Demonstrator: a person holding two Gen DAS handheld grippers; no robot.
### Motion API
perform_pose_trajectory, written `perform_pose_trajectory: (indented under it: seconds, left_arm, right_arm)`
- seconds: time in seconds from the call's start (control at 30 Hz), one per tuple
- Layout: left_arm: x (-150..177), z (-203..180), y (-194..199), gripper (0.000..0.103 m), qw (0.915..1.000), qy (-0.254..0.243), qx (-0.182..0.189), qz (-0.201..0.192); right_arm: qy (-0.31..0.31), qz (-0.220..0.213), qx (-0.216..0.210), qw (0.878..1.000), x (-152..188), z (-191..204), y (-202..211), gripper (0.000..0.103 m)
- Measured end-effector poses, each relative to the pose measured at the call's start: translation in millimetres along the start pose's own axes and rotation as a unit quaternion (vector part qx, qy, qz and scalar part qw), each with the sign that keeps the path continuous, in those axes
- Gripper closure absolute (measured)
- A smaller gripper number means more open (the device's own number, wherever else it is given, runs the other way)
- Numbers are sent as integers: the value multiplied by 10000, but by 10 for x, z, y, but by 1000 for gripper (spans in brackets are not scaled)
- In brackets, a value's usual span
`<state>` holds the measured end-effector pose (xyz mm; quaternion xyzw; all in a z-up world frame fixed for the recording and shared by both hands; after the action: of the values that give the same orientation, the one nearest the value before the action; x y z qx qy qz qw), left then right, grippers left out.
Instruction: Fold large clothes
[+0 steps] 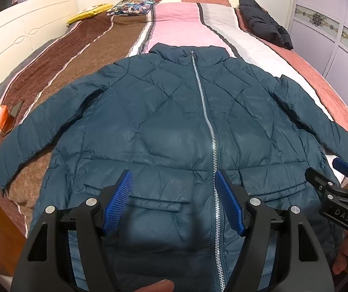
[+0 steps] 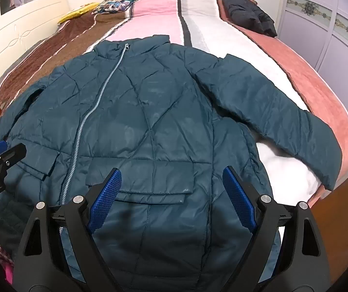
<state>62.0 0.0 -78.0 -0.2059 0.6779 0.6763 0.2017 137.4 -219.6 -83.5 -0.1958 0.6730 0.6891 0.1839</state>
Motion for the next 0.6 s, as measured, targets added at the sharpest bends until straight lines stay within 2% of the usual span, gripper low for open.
perform_pose_trajectory:
  seconds: [0.6]
  left_arm:
    - [-41, 49, 65, 34, 10000, -10, -31, -37]
  right_arm:
    - [-4, 17, -10, 10000, 10, -10, -15, 18]
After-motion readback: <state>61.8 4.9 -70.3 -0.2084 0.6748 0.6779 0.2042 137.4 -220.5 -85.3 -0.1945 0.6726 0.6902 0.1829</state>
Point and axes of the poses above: each gripper's, at about its wrist camera, not at the fingertips, and y roughly against the way its jaws point, z to its left, x to its underside, the point moved 10 cm from there along -y, roughly the way its jaws point, and after that the axes turned 5 degrees about z, right-handed, at the moved point
